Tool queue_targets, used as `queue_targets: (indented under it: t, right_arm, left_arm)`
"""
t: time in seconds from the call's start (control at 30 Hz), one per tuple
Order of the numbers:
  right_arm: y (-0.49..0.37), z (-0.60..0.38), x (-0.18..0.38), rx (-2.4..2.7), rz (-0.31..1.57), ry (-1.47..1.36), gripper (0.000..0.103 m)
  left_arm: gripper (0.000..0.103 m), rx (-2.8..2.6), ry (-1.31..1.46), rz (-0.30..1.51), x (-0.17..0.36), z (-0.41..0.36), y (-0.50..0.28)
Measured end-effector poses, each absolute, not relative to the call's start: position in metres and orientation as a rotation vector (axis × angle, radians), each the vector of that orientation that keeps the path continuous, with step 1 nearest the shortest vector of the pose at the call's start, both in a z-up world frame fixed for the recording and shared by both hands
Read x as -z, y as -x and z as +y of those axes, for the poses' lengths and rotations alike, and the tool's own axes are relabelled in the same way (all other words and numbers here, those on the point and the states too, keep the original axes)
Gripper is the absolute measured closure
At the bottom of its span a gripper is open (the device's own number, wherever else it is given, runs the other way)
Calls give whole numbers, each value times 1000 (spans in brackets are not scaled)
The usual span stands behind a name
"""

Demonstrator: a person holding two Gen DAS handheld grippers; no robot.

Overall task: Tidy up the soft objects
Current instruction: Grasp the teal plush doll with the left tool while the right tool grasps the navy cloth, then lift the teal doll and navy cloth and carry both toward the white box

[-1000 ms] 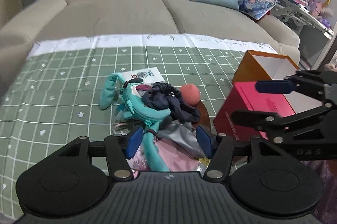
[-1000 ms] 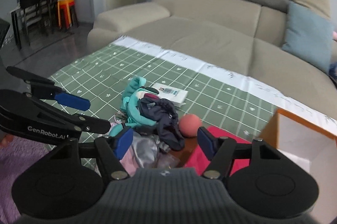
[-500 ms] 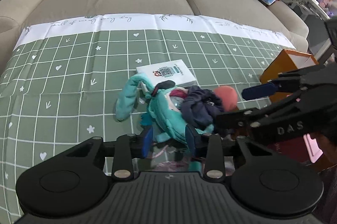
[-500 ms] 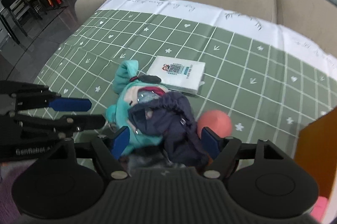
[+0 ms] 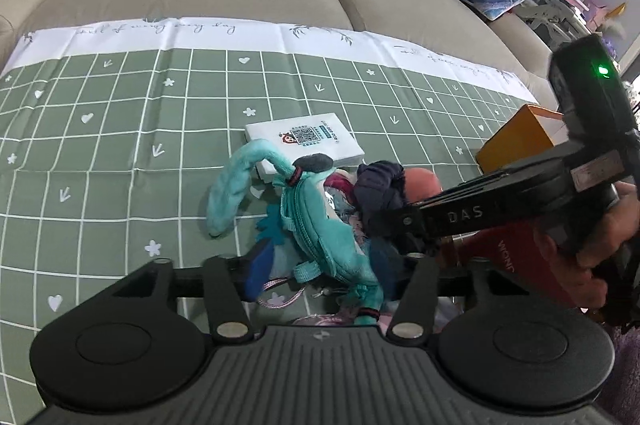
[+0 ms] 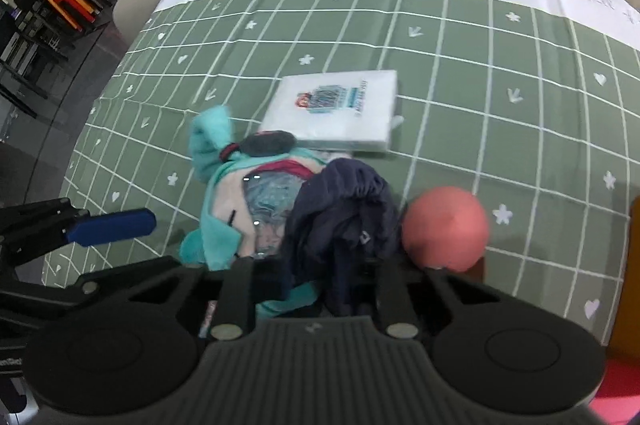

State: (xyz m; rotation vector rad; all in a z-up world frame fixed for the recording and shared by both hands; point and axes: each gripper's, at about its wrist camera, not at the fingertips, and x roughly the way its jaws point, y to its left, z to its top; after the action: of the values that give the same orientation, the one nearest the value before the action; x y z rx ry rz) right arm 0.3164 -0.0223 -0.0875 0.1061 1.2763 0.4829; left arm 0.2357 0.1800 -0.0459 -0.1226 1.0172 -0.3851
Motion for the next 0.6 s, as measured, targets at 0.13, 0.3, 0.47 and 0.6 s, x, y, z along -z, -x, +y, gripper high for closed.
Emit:
queue_targets:
  t: [0.13,0.3,0.47,0.6]
  right_arm:
    - [-312,-28,77,-494,1240,-87,94]
    - [-314,-37,80,-475,1265,-98,95]
    - [-312,-36,82,-487,1271,-98,95]
    - [-310,-32,84,-497,1273,-91,95]
  left_arm:
    - [35,371,169,1032,54,177,-243]
    - [35,352,278,1059,73,175,-257]
    - [53,344,336,1064,86,171,-264]
    - [58,357,309,1005,69,161,-255]
